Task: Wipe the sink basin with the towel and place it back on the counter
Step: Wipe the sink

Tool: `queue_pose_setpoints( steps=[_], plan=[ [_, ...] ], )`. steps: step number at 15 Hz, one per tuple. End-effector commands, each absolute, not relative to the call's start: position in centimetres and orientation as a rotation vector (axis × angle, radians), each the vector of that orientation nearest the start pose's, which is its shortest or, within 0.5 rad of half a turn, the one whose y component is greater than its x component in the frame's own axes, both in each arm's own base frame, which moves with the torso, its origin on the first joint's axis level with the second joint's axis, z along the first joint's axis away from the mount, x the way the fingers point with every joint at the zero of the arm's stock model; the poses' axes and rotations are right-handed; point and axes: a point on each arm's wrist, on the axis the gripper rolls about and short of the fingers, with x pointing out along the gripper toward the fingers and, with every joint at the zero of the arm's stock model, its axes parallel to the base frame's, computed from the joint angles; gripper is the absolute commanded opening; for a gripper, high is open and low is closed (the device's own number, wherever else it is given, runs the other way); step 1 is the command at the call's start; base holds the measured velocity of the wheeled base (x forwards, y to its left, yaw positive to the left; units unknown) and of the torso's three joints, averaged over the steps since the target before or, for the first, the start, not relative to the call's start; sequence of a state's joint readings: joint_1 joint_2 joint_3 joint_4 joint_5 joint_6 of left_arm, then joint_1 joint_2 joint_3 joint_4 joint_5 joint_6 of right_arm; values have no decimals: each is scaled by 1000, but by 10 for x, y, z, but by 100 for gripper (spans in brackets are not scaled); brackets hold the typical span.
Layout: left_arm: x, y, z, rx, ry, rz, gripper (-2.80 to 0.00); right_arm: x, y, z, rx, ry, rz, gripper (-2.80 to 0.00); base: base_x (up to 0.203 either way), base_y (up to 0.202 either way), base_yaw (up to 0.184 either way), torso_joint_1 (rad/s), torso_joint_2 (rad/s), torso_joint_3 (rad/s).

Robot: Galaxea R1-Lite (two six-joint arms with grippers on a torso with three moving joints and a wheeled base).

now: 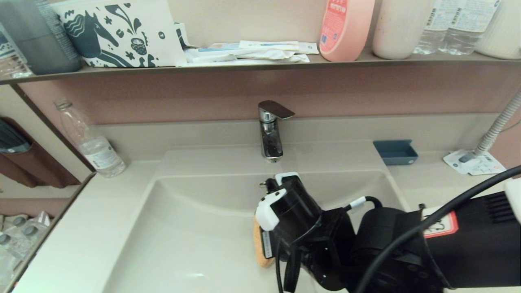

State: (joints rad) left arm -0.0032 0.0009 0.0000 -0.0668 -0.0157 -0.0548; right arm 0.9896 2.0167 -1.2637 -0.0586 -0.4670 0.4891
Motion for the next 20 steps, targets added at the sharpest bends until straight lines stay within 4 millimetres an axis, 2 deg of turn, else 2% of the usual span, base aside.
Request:
queue_pose_setpoints(
  steps=[1, 3, 5, 7, 12, 16, 20],
  plan=[
    [-23, 0, 82, -55, -65, -20, -280, 223, 338, 124, -35, 626, 388, -280, 0, 0, 0, 0, 0, 0],
    [-23, 0, 82, -55, -65, -20, -280, 233, 357, 117, -16, 572, 425, -280, 0, 0, 0, 0, 0, 0],
    [-23, 0, 82, -55, -67, -22, -280, 240, 370, 104, -42, 516, 458, -280, 0, 0, 0, 0, 0, 0],
    [-23, 0, 82, -55, -67, -21, -280, 248, 382, 99, -65, 416, 498, -280, 0, 0, 0, 0, 0, 0],
    [-23, 0, 82, -55, -65, -20, -280, 263, 398, 82, -140, 250, 494, -280, 0, 0, 0, 0, 0, 0],
    [-23, 0, 82, -55, -65, -21, -280, 272, 394, 90, -165, 167, 436, -280, 0, 0, 0, 0, 0, 0],
    [-23, 0, 82, -55, -67, -20, -280, 277, 375, 86, -172, 127, 393, -280, 0, 0, 0, 0, 0, 0]
  ],
)
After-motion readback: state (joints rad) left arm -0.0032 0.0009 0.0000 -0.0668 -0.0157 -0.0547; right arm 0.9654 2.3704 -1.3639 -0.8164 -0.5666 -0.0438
